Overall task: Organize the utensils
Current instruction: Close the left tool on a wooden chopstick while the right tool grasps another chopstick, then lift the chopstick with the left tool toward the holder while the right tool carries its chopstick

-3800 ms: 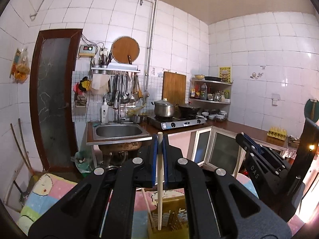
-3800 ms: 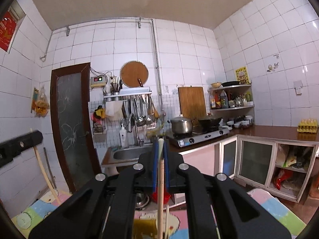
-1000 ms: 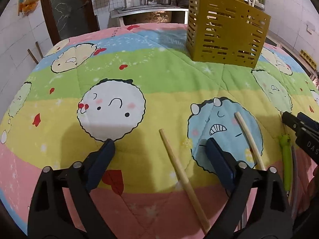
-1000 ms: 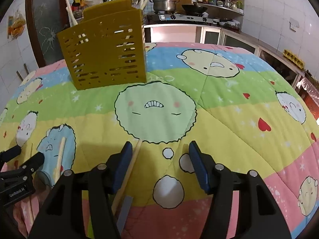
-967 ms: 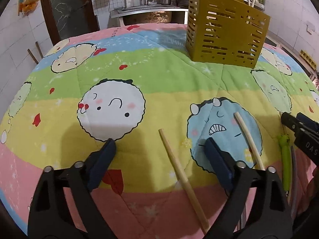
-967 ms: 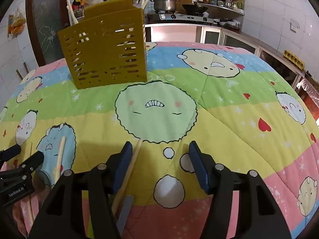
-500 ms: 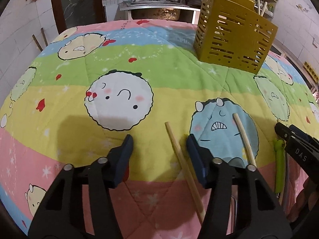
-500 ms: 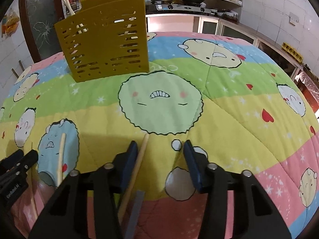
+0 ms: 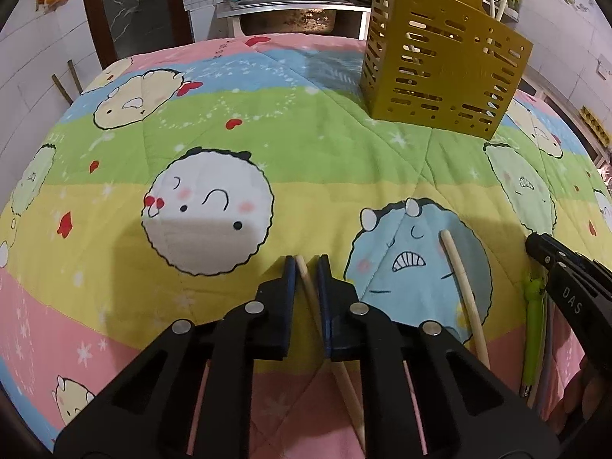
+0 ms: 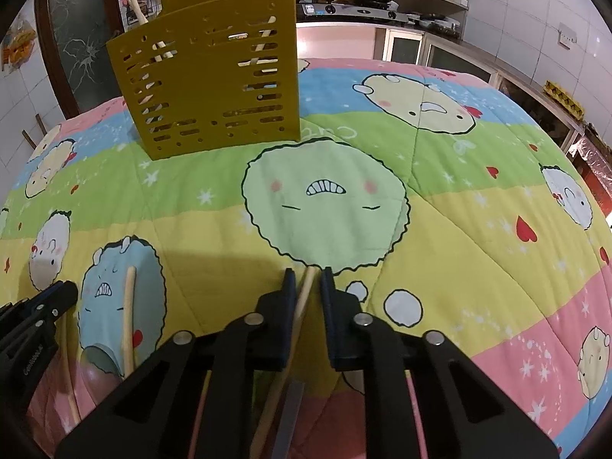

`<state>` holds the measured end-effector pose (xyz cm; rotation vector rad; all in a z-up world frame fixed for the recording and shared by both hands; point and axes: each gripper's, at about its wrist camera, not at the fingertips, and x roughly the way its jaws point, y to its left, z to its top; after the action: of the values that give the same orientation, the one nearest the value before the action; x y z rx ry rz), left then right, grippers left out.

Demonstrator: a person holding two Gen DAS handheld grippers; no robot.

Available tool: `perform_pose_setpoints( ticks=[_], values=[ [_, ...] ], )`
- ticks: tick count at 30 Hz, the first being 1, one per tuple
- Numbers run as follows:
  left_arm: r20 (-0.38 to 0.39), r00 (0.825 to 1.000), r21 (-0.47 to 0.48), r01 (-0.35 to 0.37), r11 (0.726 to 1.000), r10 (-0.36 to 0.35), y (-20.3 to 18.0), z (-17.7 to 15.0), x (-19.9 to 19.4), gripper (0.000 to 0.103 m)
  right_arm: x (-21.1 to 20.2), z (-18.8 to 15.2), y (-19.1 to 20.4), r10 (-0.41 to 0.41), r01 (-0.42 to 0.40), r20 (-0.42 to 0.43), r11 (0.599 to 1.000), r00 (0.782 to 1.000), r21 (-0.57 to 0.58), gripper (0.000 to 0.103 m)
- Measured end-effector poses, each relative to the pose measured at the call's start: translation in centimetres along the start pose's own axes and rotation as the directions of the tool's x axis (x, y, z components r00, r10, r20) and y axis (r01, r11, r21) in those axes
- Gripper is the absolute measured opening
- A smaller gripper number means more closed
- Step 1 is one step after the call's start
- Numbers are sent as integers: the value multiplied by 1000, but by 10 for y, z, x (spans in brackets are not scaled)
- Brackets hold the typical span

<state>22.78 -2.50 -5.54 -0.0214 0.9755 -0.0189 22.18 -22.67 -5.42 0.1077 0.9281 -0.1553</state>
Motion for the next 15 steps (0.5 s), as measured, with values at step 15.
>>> perform_pose_setpoints(
  ticks=[15],
  values=[
    [9,996,-17,94,995,-94,0,11,-1,3,-11,18,-16,72,-75,65,996,995,46,8]
  ],
)
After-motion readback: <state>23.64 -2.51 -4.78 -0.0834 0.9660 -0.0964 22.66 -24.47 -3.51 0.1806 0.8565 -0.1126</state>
